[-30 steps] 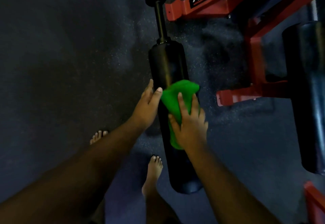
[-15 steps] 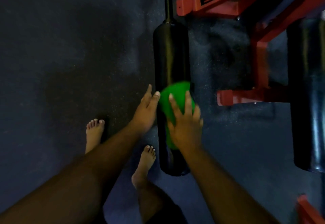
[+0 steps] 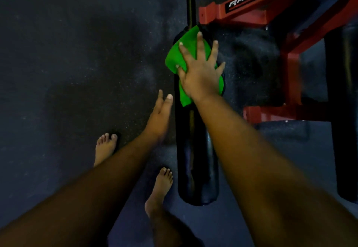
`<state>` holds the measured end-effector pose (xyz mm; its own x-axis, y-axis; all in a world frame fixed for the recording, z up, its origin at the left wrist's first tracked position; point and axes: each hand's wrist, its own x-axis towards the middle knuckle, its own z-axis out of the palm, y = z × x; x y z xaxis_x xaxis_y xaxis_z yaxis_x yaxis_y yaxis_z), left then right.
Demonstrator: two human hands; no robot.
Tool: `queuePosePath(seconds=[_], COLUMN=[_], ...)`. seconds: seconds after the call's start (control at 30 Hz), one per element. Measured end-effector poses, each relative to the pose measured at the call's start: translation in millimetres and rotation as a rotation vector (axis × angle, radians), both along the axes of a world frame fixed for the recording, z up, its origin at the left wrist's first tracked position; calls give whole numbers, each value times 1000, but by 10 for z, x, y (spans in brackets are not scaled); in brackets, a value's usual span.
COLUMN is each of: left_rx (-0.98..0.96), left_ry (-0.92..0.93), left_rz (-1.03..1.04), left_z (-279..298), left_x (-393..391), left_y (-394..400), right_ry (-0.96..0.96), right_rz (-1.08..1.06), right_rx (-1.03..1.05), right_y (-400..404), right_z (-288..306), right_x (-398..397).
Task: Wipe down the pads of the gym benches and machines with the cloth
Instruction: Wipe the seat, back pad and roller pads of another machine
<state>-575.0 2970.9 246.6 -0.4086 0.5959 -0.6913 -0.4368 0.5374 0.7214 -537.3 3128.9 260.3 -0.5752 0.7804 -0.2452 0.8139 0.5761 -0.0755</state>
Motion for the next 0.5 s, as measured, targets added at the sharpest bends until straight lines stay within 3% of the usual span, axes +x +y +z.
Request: queuePosePath(seconds=[0.23,0.4,0.5], left_rx=[-26,16,15], left_ry=[-149,-106,-27], left_rz=[9,-5,30], left_z=[132,86,10], left_x=[-84,-164,-226], left_y=[-144,12,100], right_ry=[-113,-171,-201], right_rz=[88,320,304], right_rx=[-154,-43,62], right_y=[-1409,-506,243], right_z=[192,59,33], right_x=[1315,555,-264])
